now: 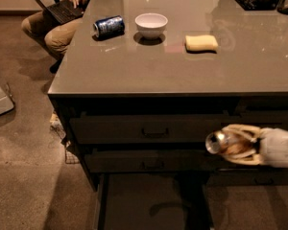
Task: Pick orange can from bottom drawer and place on counter
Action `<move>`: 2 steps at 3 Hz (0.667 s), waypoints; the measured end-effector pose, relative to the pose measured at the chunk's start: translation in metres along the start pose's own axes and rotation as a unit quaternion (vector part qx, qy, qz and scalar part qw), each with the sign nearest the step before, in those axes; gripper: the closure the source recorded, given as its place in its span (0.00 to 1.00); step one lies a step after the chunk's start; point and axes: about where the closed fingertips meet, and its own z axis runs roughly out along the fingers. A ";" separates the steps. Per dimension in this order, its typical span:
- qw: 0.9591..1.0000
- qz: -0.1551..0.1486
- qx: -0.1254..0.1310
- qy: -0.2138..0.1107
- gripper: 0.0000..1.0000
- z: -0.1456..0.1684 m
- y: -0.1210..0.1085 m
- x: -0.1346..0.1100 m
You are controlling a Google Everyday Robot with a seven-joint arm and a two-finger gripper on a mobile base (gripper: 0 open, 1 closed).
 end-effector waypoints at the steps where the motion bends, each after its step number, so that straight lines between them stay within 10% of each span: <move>1: 0.998 -0.053 0.038 0.017 1.00 -0.041 -0.054 -0.013; 2: 0.998 -0.053 0.038 0.017 1.00 -0.041 -0.054 -0.013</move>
Offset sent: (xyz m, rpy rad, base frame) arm 0.0083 -0.0235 0.0461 -0.0159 -0.0995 -0.0265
